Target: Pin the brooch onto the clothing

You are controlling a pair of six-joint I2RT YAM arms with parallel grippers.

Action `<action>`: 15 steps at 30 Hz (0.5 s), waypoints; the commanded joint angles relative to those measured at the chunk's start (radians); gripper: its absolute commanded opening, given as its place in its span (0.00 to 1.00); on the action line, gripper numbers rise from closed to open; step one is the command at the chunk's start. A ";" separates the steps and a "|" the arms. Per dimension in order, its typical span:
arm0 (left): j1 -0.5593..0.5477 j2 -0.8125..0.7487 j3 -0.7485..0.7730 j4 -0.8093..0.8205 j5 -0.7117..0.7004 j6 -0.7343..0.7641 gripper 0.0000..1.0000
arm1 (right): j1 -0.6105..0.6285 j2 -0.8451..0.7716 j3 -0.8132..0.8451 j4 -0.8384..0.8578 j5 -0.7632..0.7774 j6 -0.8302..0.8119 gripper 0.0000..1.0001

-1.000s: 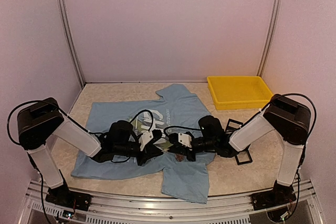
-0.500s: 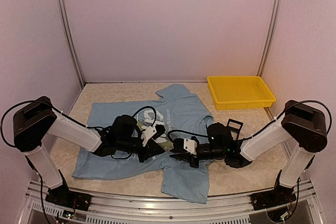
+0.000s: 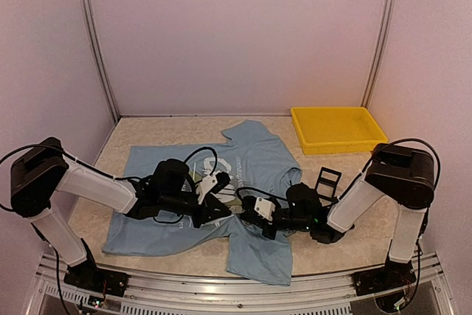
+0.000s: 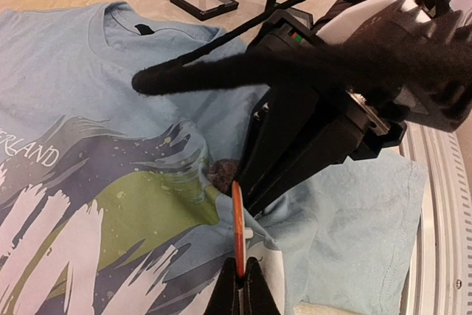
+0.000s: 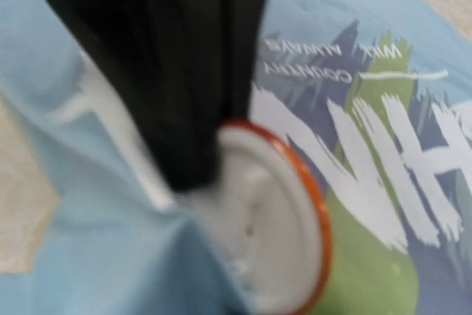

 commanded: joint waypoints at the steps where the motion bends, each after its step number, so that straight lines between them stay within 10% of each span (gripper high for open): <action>1: -0.007 -0.016 0.001 0.009 0.070 -0.018 0.00 | -0.004 0.045 -0.018 0.035 0.069 0.036 0.05; 15: -0.004 -0.015 0.007 -0.010 0.047 -0.025 0.00 | -0.042 -0.062 -0.019 -0.083 -0.004 -0.012 0.06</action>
